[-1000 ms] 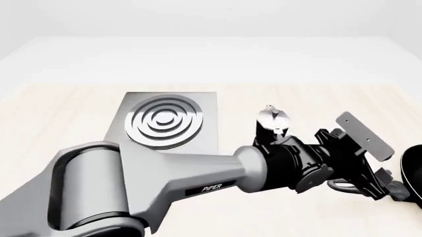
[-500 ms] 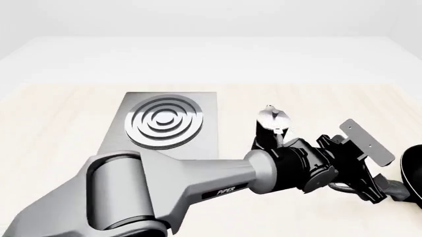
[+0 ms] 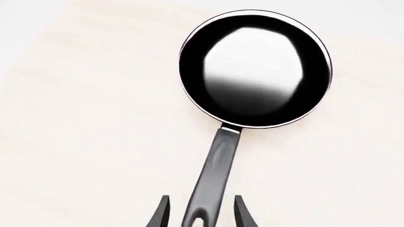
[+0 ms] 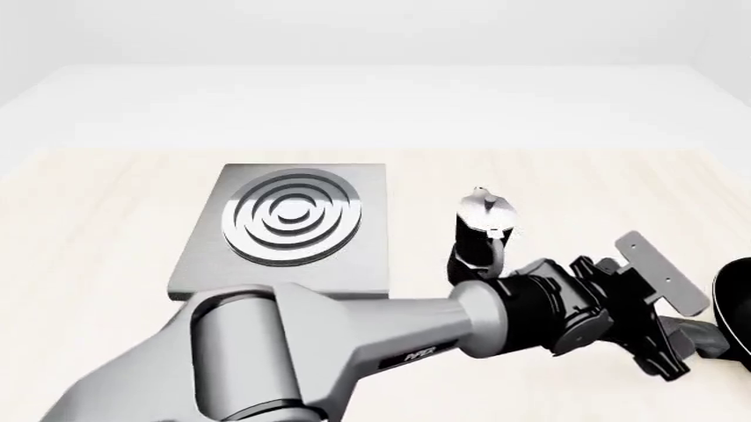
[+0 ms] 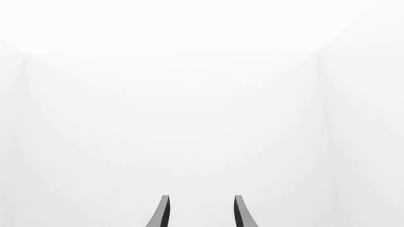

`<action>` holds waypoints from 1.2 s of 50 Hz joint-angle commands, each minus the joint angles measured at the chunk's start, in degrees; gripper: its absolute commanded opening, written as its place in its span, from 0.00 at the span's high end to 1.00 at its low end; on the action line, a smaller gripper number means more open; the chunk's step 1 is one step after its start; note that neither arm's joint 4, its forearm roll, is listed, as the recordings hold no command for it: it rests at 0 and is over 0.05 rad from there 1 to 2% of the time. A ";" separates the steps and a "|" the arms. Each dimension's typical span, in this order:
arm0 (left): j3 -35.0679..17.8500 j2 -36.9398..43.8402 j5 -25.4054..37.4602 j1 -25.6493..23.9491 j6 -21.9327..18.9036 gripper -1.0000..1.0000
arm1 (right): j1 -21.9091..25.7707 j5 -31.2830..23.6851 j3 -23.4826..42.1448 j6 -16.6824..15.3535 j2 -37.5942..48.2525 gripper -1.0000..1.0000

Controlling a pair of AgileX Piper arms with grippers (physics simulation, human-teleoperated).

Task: Put the frying pan on the stove.

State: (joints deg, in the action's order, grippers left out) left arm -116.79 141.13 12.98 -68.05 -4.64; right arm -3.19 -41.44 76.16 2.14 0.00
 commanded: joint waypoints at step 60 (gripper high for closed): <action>-16.77 10.81 13.62 0.16 -1.74 1.00 | 0.41 -0.92 1.57 0.29 0.00 0.00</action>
State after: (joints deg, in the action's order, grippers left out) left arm -132.06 151.11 25.49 -68.51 -5.95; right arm -2.92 -41.64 76.92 2.42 0.00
